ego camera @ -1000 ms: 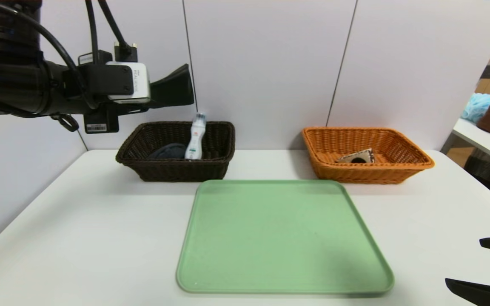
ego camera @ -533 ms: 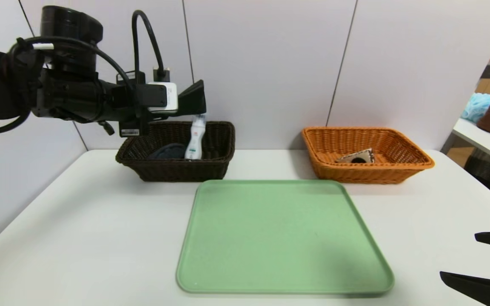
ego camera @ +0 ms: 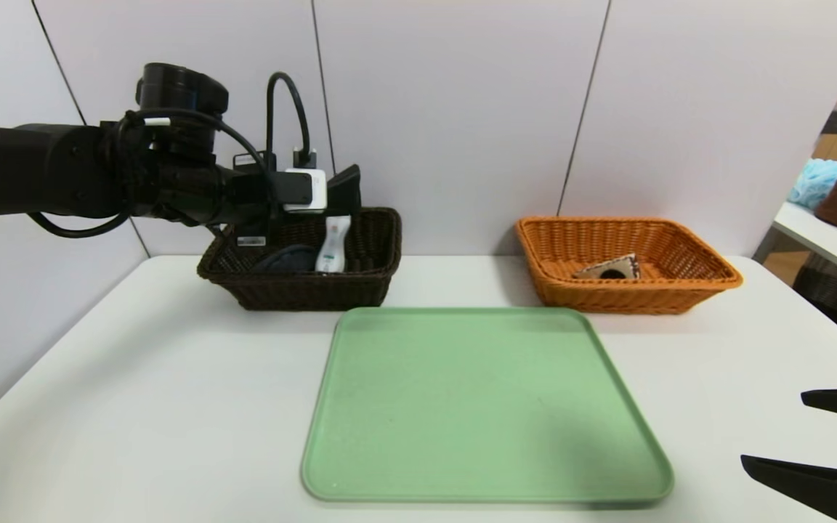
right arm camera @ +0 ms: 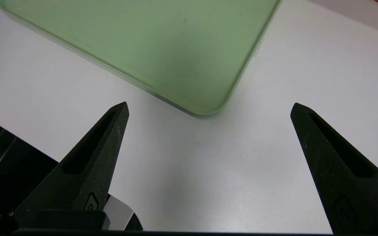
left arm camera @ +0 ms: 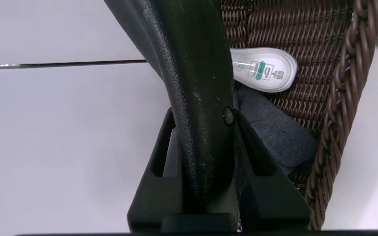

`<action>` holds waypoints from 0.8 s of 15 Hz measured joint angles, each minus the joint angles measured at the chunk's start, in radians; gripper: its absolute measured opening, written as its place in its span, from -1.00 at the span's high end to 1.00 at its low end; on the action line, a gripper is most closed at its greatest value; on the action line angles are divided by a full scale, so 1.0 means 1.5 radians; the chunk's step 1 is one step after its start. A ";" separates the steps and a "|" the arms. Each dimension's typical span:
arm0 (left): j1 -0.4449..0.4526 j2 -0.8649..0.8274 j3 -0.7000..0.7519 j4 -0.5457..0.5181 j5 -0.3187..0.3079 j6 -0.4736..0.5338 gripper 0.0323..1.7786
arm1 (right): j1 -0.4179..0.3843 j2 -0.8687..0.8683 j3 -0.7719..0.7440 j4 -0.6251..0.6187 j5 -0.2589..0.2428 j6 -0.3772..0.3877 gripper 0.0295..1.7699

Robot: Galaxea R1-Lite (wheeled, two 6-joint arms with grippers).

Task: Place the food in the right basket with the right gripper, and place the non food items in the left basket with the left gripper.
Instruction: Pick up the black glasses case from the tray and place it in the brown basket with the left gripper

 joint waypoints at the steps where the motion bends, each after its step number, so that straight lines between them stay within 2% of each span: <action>1: 0.000 0.007 -0.001 0.000 0.000 0.000 0.52 | 0.000 0.001 0.000 0.000 0.000 0.000 -0.92; 12: 0.000 0.050 -0.005 -0.023 0.000 -0.002 0.52 | 0.000 0.002 0.004 0.002 0.000 0.001 -0.92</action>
